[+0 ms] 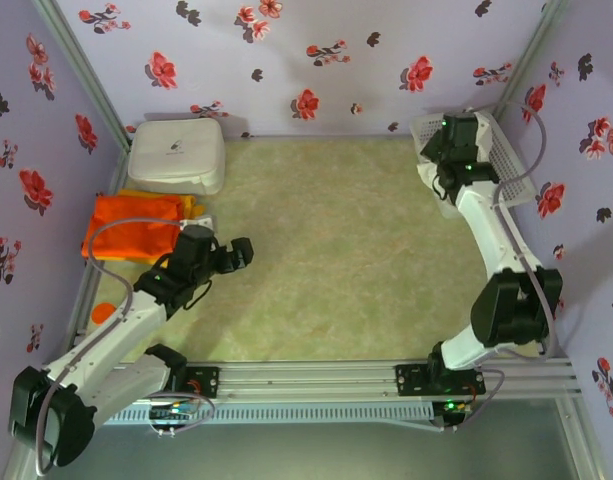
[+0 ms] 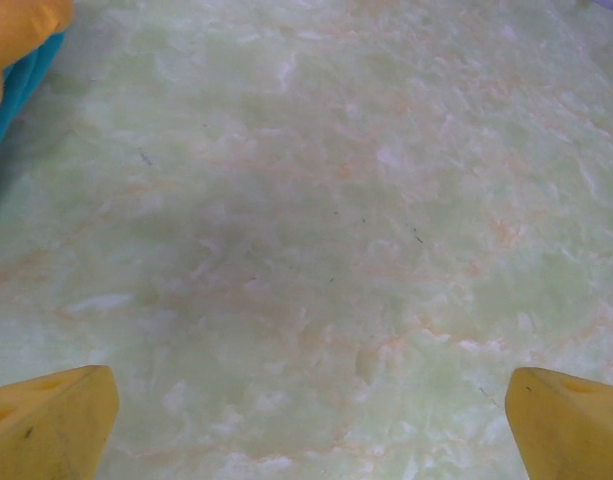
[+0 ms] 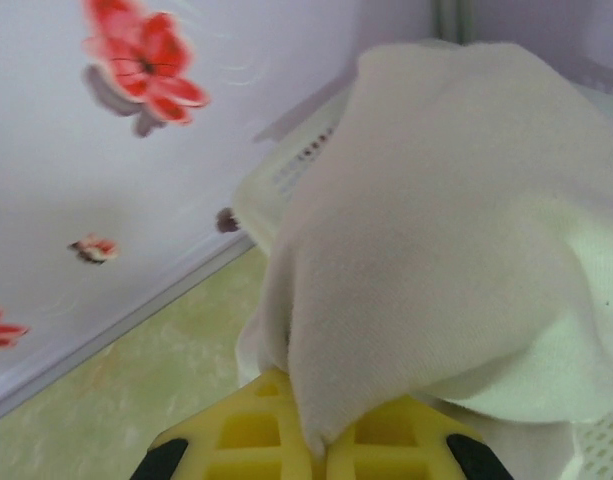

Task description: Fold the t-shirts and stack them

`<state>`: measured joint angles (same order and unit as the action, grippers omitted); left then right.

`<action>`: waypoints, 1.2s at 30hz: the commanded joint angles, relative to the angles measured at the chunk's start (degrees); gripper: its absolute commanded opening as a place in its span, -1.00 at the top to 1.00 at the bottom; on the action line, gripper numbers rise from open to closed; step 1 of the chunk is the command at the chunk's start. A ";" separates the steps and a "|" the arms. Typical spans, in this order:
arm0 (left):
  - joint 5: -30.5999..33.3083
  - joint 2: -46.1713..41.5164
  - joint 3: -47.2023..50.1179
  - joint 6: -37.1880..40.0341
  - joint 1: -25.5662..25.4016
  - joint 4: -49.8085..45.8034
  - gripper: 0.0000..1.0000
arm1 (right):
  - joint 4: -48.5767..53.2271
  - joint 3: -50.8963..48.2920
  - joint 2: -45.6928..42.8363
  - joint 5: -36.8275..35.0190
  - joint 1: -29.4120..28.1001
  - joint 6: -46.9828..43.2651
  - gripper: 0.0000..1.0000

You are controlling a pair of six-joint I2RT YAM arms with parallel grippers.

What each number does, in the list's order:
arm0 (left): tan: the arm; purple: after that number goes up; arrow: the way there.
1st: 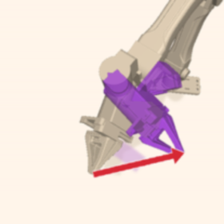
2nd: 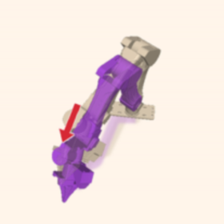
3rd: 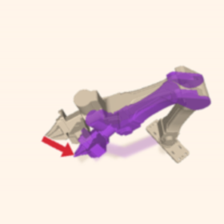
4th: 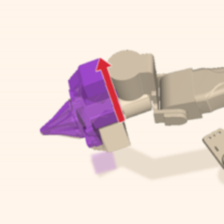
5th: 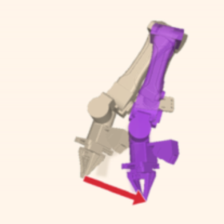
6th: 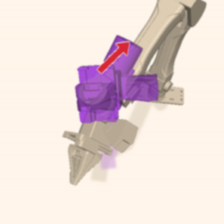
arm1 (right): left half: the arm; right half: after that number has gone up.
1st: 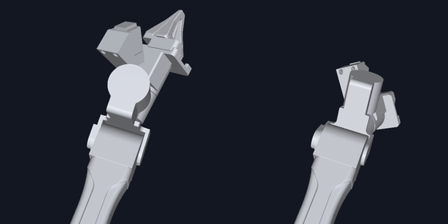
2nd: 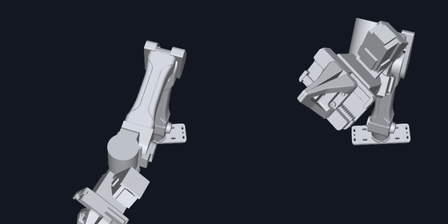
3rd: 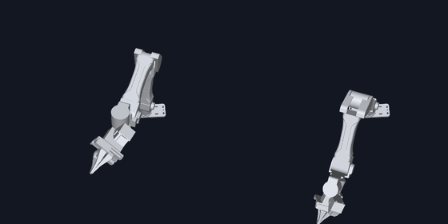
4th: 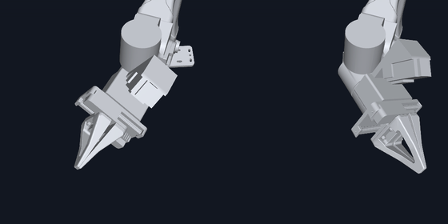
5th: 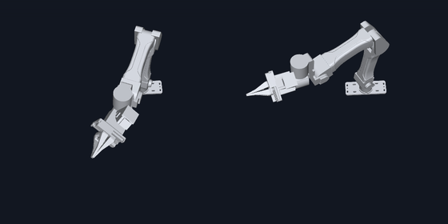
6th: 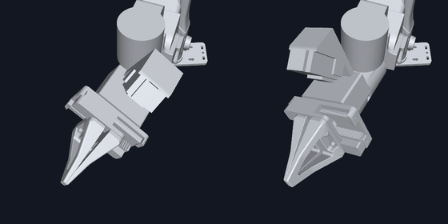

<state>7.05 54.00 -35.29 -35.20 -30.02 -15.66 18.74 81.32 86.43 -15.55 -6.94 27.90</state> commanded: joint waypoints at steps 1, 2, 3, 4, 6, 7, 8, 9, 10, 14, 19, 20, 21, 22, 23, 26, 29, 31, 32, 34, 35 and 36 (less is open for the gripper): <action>-1.42 2.20 -2.11 1.69 -0.39 2.93 -0.99 | -6.13 -0.07 -7.42 -1.66 -5.60 -8.43 1.00; -1.57 2.86 -2.64 1.83 -0.39 2.83 -0.99 | -5.65 0.04 -8.62 -1.41 -6.97 -9.81 1.00; -1.94 3.41 -3.06 1.82 -0.39 2.98 -0.99 | -5.08 0.30 -9.67 -0.54 -8.73 -11.29 1.00; -2.36 3.78 -3.12 1.76 -0.39 3.46 -0.99 | -4.69 0.33 -10.56 1.52 -10.08 -12.24 0.97; -3.16 4.08 -2.97 0.82 -0.31 4.52 -0.99 | -2.88 1.13 -11.35 5.17 -11.81 -12.24 0.96; -3.53 4.10 -2.86 -0.07 -0.26 4.76 -0.99 | -1.68 1.53 -11.67 6.50 -12.86 -12.21 0.94; -4.21 4.05 -2.97 -1.03 0.01 4.94 -0.99 | -1.25 1.50 -11.88 7.10 -13.74 -12.25 0.93; -5.36 4.12 -2.99 -1.93 0.42 5.09 -0.99 | -1.10 1.24 -11.99 9.45 -14.59 -11.58 0.93; -6.23 4.19 -2.94 -2.47 0.70 5.36 -0.99 | -1.24 0.92 -11.92 12.06 -15.33 -10.75 0.93; -6.95 4.86 -4.50 -2.49 1.28 3.68 -0.99 | -2.87 0.31 -11.30 17.22 -20.19 -8.40 0.94; -6.92 4.46 -7.16 -1.04 1.96 -0.43 -0.99 | -6.29 2.88 -9.49 20.71 -27.16 -5.72 0.90; -6.93 3.97 -7.12 -1.16 2.15 -0.70 -0.99 | -6.62 3.46 -9.06 21.26 -27.87 -5.11 0.90; -6.94 3.33 -7.00 -1.48 2.32 -0.99 -0.99 | -7.02 4.39 -8.50 21.68 -29.05 -4.46 0.89; -6.93 2.55 -6.84 -1.67 2.55 -1.27 -0.99 | -7.12 5.24 -8.09 21.55 -30.01 -4.31 0.89; -6.88 1.73 -6.53 -1.98 2.72 -1.23 -0.99 | -7.42 5.54 -7.95 21.31 -30.58 -4.33 0.89; -6.74 -0.32 -5.53 -2.68 3.46 -1.52 -0.99 | -7.32 6.99 -7.34 20.04 -31.31 -3.10 0.89; -6.61 -1.29 -5.44 -2.27 4.07 -3.03 -0.99 | -7.99 5.91 -7.81 19.56 -31.38 -2.39 0.89; -6.52 -1.42 -5.49 -1.77 4.40 -4.14 -0.99 | -7.40 3.72 -8.54 17.32 -31.38 -2.20 0.88; -6.44 -1.53 -5.54 -1.70 4.43 -4.64 -0.99 | -6.81 2.29 -8.88 15.81 -31.38 -2.15 0.87; -6.01 -1.77 -5.54 -1.35 4.53 -5.57 -0.99 | -4.10 -1.33 -10.20 10.20 -31.23 -1.53 0.75; -5.78 -1.93 -5.43 -1.25 4.53 -5.82 -0.99 | -2.87 -2.87 -10.74 8.54 -30.98 -1.02 0.72; -5.48 -2.04 -5.08 -1.15 4.53 -6.02 -0.99 | -1.28 -5.02 -11.28 7.30 -30.40 -0.16 0.72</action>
<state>0.86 53.08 -40.86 -37.15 -25.96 -19.25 15.42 79.75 77.52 -1.02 -38.11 25.76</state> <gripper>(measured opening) 0.997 0.141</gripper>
